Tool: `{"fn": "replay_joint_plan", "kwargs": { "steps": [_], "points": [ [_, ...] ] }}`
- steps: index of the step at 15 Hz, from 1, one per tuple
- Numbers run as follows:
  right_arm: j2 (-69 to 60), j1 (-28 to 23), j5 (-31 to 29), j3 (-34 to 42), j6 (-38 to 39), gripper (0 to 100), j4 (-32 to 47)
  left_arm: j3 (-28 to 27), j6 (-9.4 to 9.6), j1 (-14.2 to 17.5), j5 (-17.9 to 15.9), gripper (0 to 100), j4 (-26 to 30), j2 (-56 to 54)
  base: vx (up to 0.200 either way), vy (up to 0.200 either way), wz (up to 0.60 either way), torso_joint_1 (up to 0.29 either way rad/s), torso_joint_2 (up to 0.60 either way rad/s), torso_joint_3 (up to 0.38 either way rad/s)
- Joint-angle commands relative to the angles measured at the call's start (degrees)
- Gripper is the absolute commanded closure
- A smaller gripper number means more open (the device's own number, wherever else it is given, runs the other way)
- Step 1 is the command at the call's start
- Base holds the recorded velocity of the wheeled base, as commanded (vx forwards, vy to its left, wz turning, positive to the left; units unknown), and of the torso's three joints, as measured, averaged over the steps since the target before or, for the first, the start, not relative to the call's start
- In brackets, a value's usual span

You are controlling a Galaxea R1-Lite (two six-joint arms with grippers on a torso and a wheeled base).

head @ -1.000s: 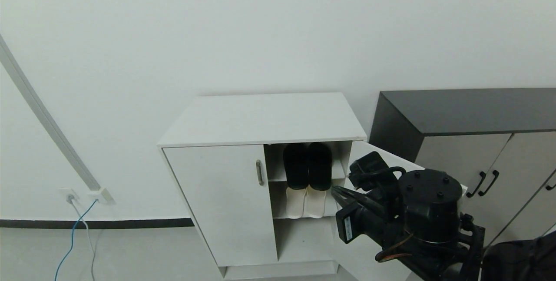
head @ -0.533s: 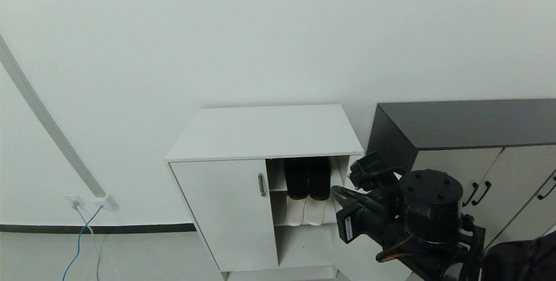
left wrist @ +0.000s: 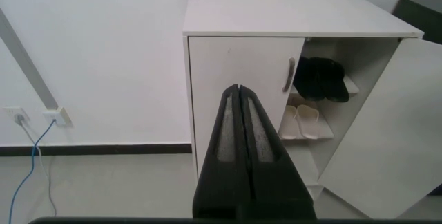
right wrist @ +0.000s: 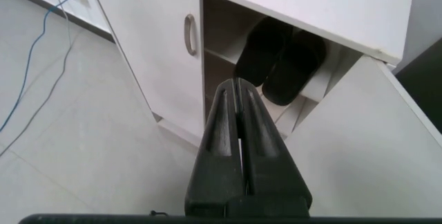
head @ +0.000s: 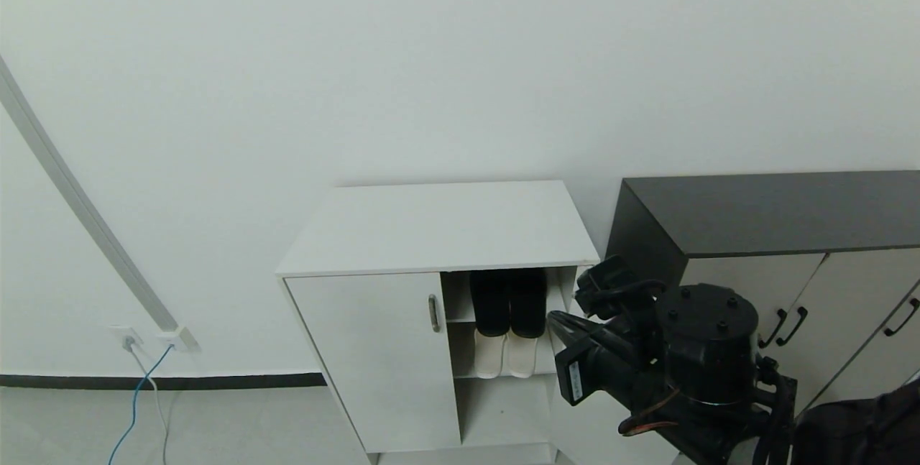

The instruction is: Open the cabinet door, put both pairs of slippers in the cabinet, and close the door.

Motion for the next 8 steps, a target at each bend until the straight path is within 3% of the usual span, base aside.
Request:
{"fn": "replay_joint_plan", "kwargs": {
  "steps": [1, 3, 6, 8],
  "points": [
    [0.44, 0.06, 0.01, 0.00, -0.01, 100, -0.02, 0.01, 0.00, 0.01, 0.01, 100, -0.01, 0.09, 0.000, 0.000, 0.00, 0.000, 0.00, 0.000],
    [0.62, -0.56, 0.01, 0.00, -0.36, 100, 0.07, 0.01, 0.00, 0.01, -0.07, 100, -0.01, 0.09, 0.000, 0.000, 0.00, 0.000, 0.00, 0.000],
    [0.44, -1.35, 0.01, 0.00, -0.71, 100, -0.02, 0.01, 0.00, 0.01, -0.07, 100, -0.01, 0.09, 0.000, 0.000, -0.60, 0.001, 0.00, -0.002],
    [0.88, -2.84, 0.19, 0.00, -0.62, 100, -0.55, 0.01, 0.09, 0.01, -0.07, 100, -0.01, 0.09, 0.000, 0.000, 0.00, 0.000, 0.00, 0.000]
  ]
}}
